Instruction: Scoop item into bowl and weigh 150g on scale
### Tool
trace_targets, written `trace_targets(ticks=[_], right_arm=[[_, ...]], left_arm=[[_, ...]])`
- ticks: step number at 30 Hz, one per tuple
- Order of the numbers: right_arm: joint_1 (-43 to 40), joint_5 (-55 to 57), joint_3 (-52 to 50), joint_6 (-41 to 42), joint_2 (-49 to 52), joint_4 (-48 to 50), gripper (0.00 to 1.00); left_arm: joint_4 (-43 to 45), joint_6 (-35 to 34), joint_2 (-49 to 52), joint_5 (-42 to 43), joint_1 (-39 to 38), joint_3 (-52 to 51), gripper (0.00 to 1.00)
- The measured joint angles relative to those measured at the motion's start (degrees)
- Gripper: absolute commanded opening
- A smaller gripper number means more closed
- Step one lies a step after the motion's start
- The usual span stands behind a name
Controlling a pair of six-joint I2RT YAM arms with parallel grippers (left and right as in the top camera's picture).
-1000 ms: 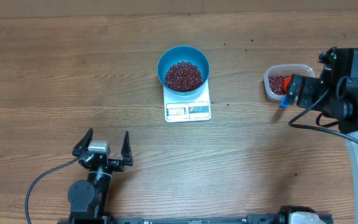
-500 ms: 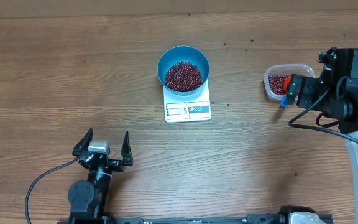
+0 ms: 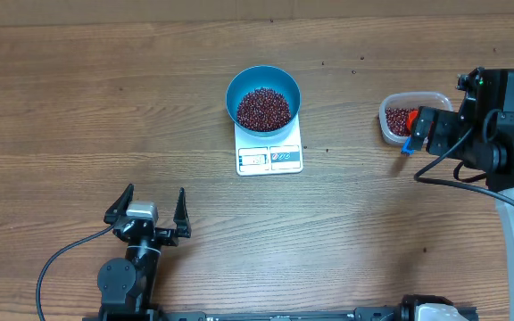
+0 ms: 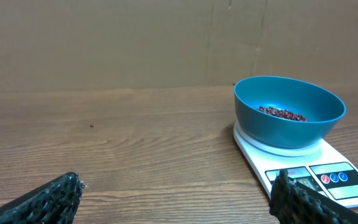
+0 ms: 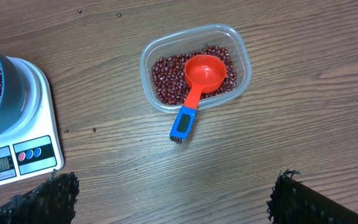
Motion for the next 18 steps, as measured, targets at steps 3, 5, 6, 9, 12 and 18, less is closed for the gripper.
trace_targets(ticks=[3, 5, 6, 9, 12, 18], right_arm=[[0.00, 0.00, 0.00, 0.00, 0.04, 0.00, 1.00], [0.00, 0.02, 0.00, 0.02, 0.28, 0.04, 1.00], [0.00, 0.00, 0.00, 0.00, 0.55, 0.02, 1.00], [0.00, 0.00, 0.00, 0.02, 1.18, 0.00, 1.00], [0.00, -0.04, 0.00, 0.00, 1.27, -0.04, 1.00], [0.00, -2.78, -0.59, 0.00, 0.33, 1.22, 1.00]], left_arm=[[0.00, 0.00, 0.00, 0.00, 0.00, 0.00, 0.99], [0.00, 0.00, 0.00, 0.00, 0.00, 0.00, 1.00], [0.00, 0.00, 0.00, 0.00, 0.00, 0.00, 1.00], [0.00, 0.00, 0.00, 0.00, 0.00, 0.00, 0.99], [0.00, 0.00, 0.00, 0.00, 0.00, 0.00, 1.00], [0.00, 0.00, 0.00, 0.00, 0.00, 0.00, 1.00]])
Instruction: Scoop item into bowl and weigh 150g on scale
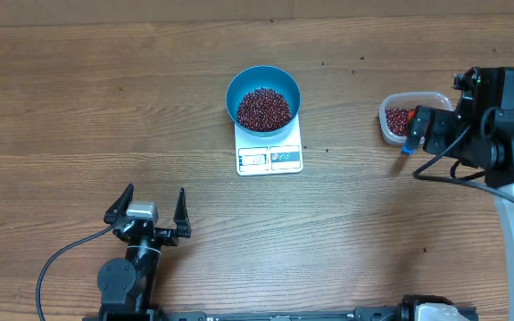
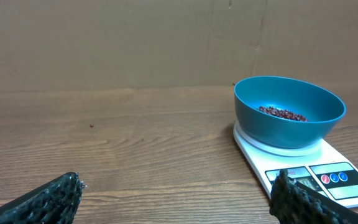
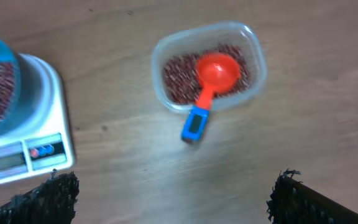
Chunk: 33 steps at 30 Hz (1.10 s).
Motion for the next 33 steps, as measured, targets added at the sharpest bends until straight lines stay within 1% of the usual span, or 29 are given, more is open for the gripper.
trace_targets(ticks=[4, 7, 18, 24, 28, 33], right_arm=[[0.00, -2.80, -3.91, 0.02, -3.78, 6.23, 1.00], [0.00, -4.68, -9.03, 0.02, -8.15, 12.61, 1.00], [0.00, -7.65, -35.12, -0.02, -25.55, 40.00, 1.00], [0.00, -13.94, -49.55, 0.04, -34.01, 58.10, 1.00], [0.00, -17.51, -57.07, 0.00, -38.60, 67.19, 1.00], [0.00, -19.52, -65.22, 0.02, -43.85, 73.94, 1.00]], left_arm=[[0.02, 0.00, 0.00, 0.00, 0.00, 0.00, 0.99], [0.04, 0.00, 0.00, 0.00, 0.00, 0.00, 1.00], [0.02, 0.00, 0.00, -0.02, 0.00, 0.00, 0.99], [0.02, 0.00, 0.00, -0.02, 0.00, 0.00, 1.00], [0.02, 0.00, 0.00, -0.02, 0.00, 0.00, 1.00], [0.02, 0.00, 0.00, -0.02, 0.00, 0.00, 0.99]])
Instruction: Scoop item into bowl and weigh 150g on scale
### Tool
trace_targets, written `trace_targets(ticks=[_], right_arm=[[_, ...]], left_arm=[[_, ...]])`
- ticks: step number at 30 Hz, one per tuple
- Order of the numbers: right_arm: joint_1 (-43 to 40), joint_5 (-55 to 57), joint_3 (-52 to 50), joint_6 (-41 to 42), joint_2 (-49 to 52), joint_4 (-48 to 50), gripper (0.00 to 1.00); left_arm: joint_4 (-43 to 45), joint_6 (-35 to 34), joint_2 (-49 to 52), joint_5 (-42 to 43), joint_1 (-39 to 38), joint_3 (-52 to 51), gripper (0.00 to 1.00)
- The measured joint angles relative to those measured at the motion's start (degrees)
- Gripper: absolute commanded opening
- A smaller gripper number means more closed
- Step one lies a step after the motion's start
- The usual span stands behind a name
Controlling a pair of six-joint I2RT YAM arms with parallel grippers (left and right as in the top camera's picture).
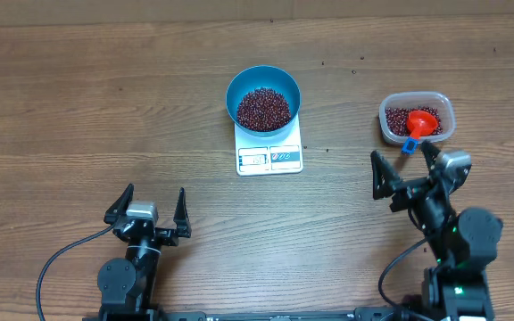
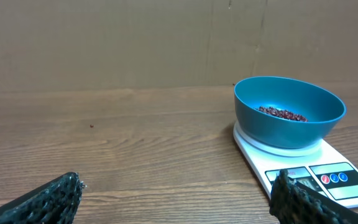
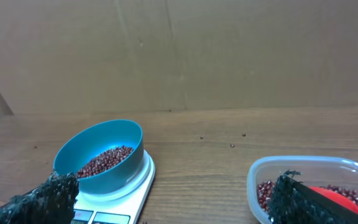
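Note:
A blue bowl (image 1: 262,97) holding red beans sits on a white scale (image 1: 269,152) at the table's middle back. The same bowl (image 2: 289,111) shows at the right of the left wrist view and as the bowl (image 3: 99,156) at the left of the right wrist view. A clear tub (image 1: 416,118) of beans holds an orange scoop (image 1: 419,127) with a blue handle. My right gripper (image 1: 405,172) stands open, low near the front right, just in front of the tub (image 3: 309,186). My left gripper (image 1: 146,209) rests open at the front left.
A brown cardboard wall (image 3: 179,50) backs the table. A few stray beans (image 3: 232,145) lie on the wood behind the tub. Both arm bases stand at the table's front edge.
My right arm has moved from high beside the tub at the far right to low at the front right, its camera now level with the table. The left arm, bowl and scoop stayed put.
My right gripper hung open above the tub with the scoop lying in the beans, then had shifted slightly with a blurred view. Now it sits low at the front right, open and empty. The left gripper stayed open at the front left throughout.

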Motion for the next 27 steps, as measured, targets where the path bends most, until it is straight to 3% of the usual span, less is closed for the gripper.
trace_targets(ticks=[16, 22, 27], right_arm=[[0.11, -0.76, -15.30, 0.00, -13.22, 2.69, 1.00], [1.18, -0.66, -15.30, 0.00, -13.42, 2.05, 1.00], [1.18, -0.57, -15.30, 0.00, -15.34, -4.13, 1.00]], left_arm=[[0.00, 0.00, 0.00, 0.00, 0.00, 0.00, 0.99], [0.00, 0.02, 0.00, 0.00, 0.00, 0.00, 0.99], [0.00, 0.00, 0.00, 0.00, 0.00, 0.00, 1.00]])
